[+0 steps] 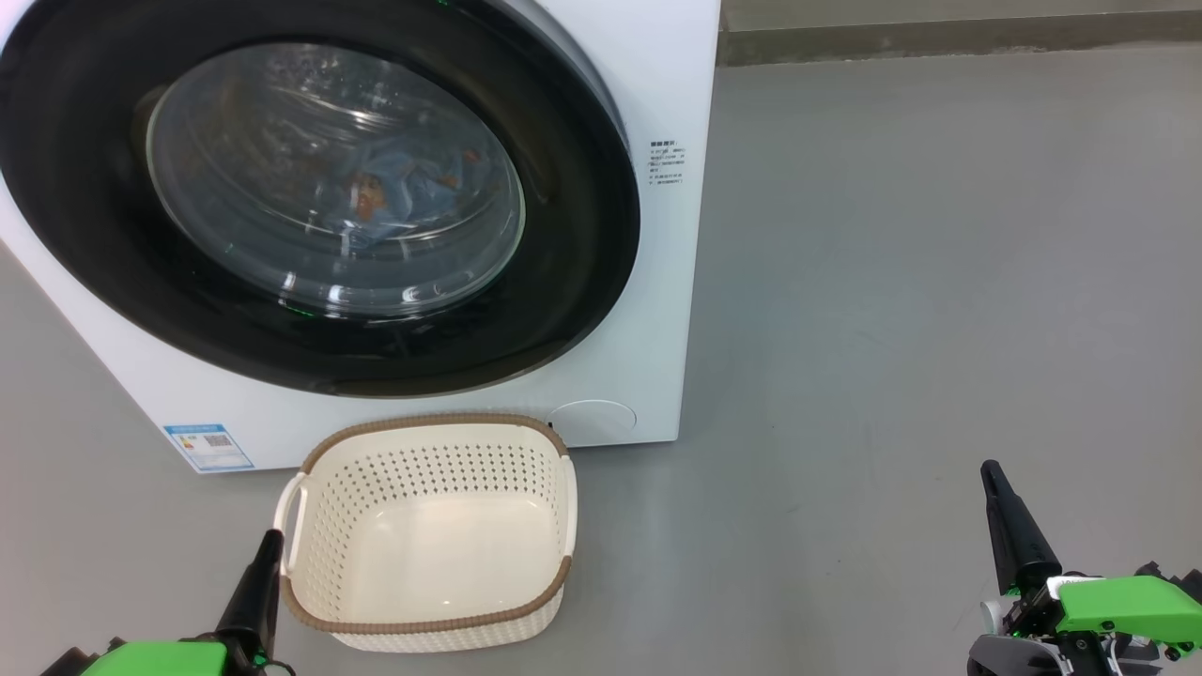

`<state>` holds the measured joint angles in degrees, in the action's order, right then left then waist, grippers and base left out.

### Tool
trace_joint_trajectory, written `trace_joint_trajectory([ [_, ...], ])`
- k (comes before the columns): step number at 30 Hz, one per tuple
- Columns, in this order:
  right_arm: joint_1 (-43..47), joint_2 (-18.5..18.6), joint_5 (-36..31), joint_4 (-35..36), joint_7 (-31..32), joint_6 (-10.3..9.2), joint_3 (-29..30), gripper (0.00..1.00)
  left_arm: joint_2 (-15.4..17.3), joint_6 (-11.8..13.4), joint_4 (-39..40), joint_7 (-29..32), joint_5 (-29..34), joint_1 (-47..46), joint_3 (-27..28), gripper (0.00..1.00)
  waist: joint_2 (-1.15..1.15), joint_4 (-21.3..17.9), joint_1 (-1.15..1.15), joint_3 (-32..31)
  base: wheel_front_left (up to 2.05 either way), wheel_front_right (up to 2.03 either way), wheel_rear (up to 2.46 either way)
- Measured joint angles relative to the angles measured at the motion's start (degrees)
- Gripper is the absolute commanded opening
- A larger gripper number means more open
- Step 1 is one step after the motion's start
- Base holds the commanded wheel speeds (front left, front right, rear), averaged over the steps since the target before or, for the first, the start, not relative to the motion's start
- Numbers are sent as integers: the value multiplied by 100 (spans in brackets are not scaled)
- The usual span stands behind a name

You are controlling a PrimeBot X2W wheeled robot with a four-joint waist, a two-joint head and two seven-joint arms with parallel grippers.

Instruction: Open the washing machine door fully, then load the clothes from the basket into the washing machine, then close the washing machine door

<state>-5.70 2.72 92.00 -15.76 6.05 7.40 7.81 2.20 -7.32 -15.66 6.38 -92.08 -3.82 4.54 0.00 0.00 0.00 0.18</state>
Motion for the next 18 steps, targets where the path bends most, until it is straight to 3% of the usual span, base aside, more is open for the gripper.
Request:
trace_joint_trajectory([
  [18,0,0,0,0,0,0,0,0,0,0,1,0,0,0,0,0,0,0,0,0,0,0,0],
])
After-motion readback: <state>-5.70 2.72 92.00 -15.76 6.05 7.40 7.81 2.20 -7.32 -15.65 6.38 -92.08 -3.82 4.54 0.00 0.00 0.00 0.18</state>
